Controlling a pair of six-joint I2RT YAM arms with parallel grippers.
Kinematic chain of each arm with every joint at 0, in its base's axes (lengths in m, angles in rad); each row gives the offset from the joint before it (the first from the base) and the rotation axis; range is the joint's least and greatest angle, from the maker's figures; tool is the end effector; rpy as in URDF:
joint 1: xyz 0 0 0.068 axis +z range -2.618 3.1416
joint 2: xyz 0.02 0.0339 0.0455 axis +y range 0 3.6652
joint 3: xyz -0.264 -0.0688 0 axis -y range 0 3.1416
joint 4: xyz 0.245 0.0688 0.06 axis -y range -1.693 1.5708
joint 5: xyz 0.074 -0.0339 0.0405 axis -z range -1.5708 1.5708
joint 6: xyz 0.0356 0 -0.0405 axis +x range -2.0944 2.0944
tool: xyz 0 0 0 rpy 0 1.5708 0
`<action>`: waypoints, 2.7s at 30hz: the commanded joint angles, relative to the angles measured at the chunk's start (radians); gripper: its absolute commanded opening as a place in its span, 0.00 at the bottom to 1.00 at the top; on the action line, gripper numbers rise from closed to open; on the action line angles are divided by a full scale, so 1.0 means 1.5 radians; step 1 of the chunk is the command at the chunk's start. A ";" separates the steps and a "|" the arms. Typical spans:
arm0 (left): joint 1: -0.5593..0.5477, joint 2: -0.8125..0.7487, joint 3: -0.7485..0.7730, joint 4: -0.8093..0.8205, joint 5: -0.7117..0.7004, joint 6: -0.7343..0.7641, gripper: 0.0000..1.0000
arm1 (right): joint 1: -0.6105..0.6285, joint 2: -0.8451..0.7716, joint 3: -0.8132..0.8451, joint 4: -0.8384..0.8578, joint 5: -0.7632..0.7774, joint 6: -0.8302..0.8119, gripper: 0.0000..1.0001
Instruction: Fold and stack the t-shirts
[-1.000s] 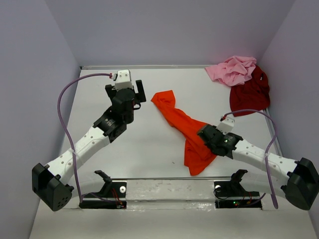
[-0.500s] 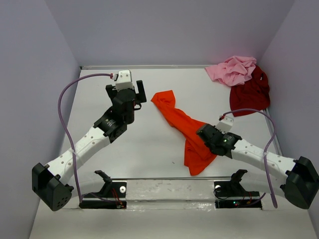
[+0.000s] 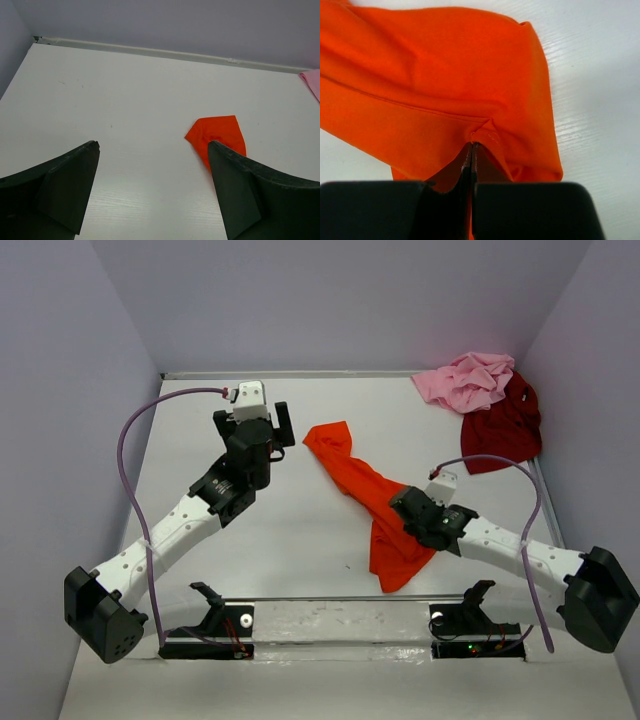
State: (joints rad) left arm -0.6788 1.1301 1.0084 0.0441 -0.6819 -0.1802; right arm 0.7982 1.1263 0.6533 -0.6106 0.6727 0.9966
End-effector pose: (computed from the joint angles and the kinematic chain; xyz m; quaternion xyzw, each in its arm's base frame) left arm 0.2158 -0.1453 0.3742 -0.0494 0.7264 -0.0434 0.6841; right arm 0.1552 0.1274 0.2037 0.1699 0.9037 -0.0218 0.3924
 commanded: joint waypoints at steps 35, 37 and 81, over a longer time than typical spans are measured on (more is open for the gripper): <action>-0.003 0.006 0.024 0.024 -0.019 0.014 0.99 | 0.006 -0.060 0.125 -0.040 -0.059 -0.131 0.60; -0.003 0.005 0.022 0.024 -0.019 0.013 0.99 | 0.006 -0.065 0.135 -0.049 -0.061 -0.131 0.60; -0.012 -0.010 0.020 0.026 -0.032 0.022 0.99 | 0.006 0.024 0.133 -0.275 0.060 0.197 0.57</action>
State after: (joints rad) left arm -0.6930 1.1378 1.0084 0.0444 -0.6998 -0.1612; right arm 0.8001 1.1984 0.8097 -0.9195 0.6830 1.2079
